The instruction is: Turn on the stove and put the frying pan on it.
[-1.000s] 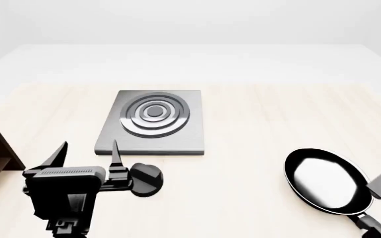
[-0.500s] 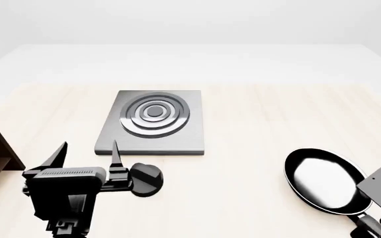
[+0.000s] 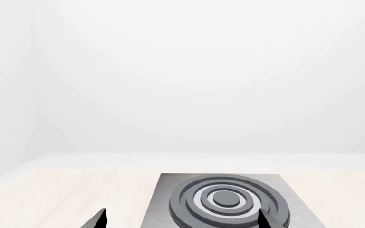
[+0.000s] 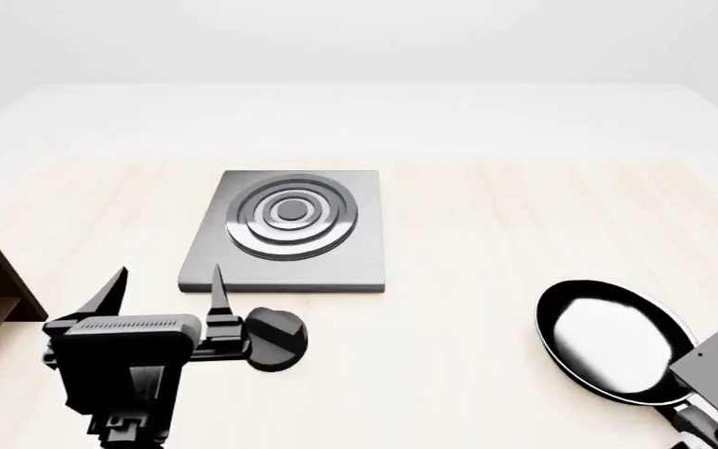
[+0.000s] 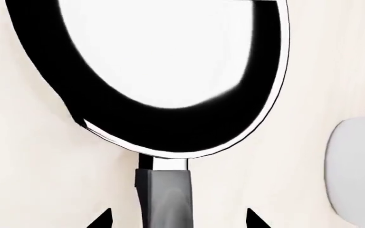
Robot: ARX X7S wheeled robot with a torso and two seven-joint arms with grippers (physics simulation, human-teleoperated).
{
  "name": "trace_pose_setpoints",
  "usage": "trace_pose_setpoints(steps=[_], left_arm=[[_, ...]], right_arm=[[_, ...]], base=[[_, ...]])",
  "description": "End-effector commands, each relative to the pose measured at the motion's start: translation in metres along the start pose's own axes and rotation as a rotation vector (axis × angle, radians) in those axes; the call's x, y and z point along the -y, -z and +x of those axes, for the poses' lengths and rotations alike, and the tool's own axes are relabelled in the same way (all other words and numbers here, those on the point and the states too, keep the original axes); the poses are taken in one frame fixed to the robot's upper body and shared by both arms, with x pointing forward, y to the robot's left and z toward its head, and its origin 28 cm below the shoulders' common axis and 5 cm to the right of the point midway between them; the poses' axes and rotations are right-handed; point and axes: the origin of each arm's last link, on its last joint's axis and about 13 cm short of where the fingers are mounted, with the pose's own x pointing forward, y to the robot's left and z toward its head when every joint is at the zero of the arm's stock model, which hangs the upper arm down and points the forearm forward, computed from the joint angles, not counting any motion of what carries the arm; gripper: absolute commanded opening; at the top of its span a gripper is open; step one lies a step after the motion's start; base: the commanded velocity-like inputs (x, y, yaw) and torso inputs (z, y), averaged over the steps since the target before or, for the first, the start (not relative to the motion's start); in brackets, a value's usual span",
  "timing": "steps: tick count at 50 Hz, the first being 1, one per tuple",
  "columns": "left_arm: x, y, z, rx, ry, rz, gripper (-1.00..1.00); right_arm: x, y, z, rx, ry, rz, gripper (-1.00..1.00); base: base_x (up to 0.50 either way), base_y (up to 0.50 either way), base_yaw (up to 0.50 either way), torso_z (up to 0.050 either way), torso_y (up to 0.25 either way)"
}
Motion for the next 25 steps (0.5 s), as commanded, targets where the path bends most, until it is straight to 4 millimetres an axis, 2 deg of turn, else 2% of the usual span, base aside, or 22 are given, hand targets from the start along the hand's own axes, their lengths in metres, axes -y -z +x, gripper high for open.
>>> trace_pose_setpoints(steps=[1,20,21,25], left_arm=[[0.0008,-0.0003,0.0004,-0.001,0.003,0.002,1.0],[0.0013,0.0014,-0.0002,0.0,0.004,0.008,1.0],[0.0013,0.0019,-0.0002,-0.002,0.004,0.008,1.0],[0.0013,0.0014,-0.0005,-0.001,0.004,0.008,1.0]], right_arm=[[-0.0058,0.0154,0.0088,-0.062,-0.013,-0.002,1.0],[-0.0027,0.0178,0.0175,-0.043,0.04,0.028,1.0],[-0.0024,0.0175,0.0167,-0.039,0.043,0.028,-1.0],[-0.0016,0.0168,0.016,-0.03,0.054,0.033,-1.0]], base=[[0.0,0.0,0.0,0.0,0.0],[0.0,0.0,0.0,0.0,0.0],[0.0,0.0,0.0,0.0,0.0],[0.0,0.0,0.0,0.0,0.0]])
